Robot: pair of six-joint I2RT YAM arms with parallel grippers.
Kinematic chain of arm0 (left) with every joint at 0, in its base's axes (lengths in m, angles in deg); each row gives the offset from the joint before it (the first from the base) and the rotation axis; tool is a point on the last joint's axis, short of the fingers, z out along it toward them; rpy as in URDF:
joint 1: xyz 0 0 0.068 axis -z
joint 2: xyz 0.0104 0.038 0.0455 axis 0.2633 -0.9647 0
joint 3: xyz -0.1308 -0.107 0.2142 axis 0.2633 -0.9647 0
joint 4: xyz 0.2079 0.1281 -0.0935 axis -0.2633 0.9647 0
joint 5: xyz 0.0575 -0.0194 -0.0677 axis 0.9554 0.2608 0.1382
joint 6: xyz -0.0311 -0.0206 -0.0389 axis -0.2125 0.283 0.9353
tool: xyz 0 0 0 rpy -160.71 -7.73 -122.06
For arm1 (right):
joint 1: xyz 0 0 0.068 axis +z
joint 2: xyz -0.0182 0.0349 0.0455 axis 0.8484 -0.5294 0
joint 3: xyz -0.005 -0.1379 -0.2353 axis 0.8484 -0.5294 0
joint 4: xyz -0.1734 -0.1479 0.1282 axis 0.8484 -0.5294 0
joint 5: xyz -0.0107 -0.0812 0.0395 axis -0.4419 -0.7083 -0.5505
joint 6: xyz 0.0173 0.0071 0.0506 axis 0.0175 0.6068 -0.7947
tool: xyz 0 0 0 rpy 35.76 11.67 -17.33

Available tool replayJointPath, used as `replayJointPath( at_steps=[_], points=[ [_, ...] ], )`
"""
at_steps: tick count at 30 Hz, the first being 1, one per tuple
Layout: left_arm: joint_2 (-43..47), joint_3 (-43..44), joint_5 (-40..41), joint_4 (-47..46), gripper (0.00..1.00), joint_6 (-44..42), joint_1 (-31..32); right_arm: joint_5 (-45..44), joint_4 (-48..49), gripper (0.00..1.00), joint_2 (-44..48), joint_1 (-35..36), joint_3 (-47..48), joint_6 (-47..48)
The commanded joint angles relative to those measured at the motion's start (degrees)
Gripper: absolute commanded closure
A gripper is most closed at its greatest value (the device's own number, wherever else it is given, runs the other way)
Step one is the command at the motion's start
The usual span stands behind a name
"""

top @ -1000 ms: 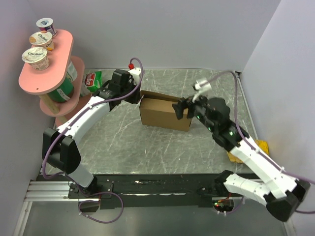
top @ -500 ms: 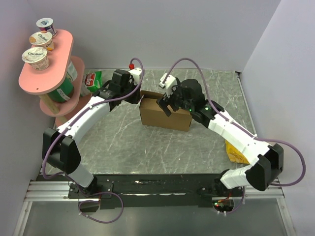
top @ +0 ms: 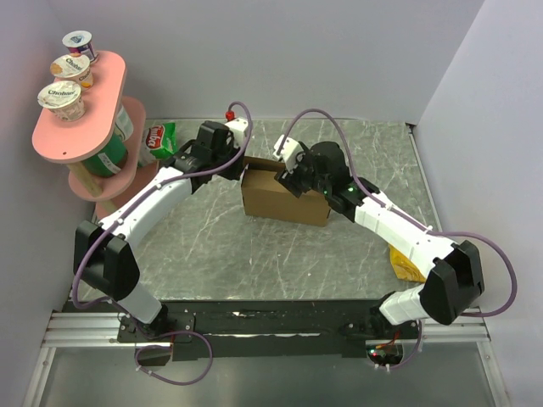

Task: Fold the paper box

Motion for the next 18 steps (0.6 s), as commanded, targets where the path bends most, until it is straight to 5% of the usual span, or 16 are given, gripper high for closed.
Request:
replayJointPath(
  at_steps=[1, 10, 18],
  points=[
    [1.0, 1.4, 0.7, 3.0, 0.99, -1.3, 1.1, 0.5, 3.7, 0.34, -0.1, -1.6, -0.9, 1.6],
    [0.8, 3.2, 1.7, 4.4, 0.99, 0.8, 1.4, 1.2, 4.0, 0.53, -0.3, -1.9, -2.9, 1.9],
    [-2.6, 9.5, 1.2, 10.2, 0.99, 4.4, 1.4, -0.6, 6.2, 0.57, 0.4, -1.6, -7.6, 1.2]
  ],
)
